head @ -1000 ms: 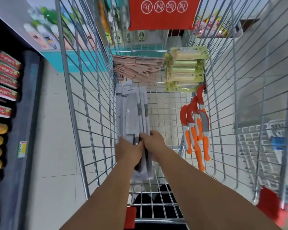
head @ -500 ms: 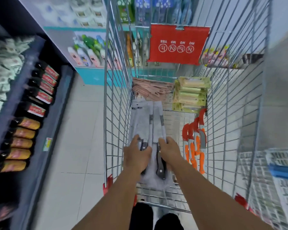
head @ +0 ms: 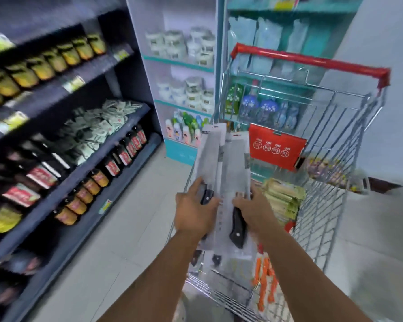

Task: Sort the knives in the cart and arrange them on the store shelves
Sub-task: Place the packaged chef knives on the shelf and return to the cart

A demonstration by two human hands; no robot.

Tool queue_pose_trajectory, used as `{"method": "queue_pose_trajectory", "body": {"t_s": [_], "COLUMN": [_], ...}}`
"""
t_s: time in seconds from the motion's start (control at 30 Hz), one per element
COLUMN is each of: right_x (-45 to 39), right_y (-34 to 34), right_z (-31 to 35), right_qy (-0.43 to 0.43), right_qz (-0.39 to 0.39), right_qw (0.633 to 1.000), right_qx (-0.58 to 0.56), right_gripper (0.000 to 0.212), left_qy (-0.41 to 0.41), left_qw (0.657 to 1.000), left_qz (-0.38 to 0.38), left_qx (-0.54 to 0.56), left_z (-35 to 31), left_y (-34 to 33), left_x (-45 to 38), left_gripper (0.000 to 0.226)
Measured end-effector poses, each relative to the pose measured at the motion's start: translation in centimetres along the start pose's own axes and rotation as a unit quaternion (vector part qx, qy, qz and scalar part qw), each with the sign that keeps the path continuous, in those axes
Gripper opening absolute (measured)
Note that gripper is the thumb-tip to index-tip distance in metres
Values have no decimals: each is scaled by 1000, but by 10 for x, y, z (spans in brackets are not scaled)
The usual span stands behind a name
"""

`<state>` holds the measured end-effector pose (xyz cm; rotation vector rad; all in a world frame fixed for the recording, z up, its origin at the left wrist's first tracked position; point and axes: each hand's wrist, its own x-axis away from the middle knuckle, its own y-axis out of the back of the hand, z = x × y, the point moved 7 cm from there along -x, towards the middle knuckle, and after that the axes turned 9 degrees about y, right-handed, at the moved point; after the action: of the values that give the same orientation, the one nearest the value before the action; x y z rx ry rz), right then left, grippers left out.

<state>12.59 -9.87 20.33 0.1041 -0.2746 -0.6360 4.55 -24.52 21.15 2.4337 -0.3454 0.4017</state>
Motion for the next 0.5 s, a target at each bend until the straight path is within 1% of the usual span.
{"method": "queue_pose_trajectory", "body": {"t_s": [0.03,0.1,0.17,0.23,0.27,0.33,0.5], "right_x": [3,9,15,21,26,35,75], "right_y": [-6,-20,-36,-57,-70,-98,-188], "right_z": [17,47,75,103,117,141,191], "right_qy": [22,46,63,96,115,143,183], "right_qz": [16,37,37,49,59,81,153], "right_qw": [1000,998,997,994,991,986,970], "right_qx": [-5,-22,-20,-28,-31,-37,-50], "right_gripper": [25,33,46,58,60,55,55], "left_qy": [-2,-20,-35,-30,-26,-30,-17], "left_qw": [1000,997,993,989,986,980,961], "left_qz": [-19,-57,-91,-119,-131,-160,-234], "left_qx": [16,46,63,84,97,112,145], "left_z": [-5,-12,-14,-9,-6,3,48], "left_y": [16,50,85,120,137,174,271], "left_x": [4,11,18,25,28,35,53], "left_gripper": [60,56,53,53,56,59,57]}}
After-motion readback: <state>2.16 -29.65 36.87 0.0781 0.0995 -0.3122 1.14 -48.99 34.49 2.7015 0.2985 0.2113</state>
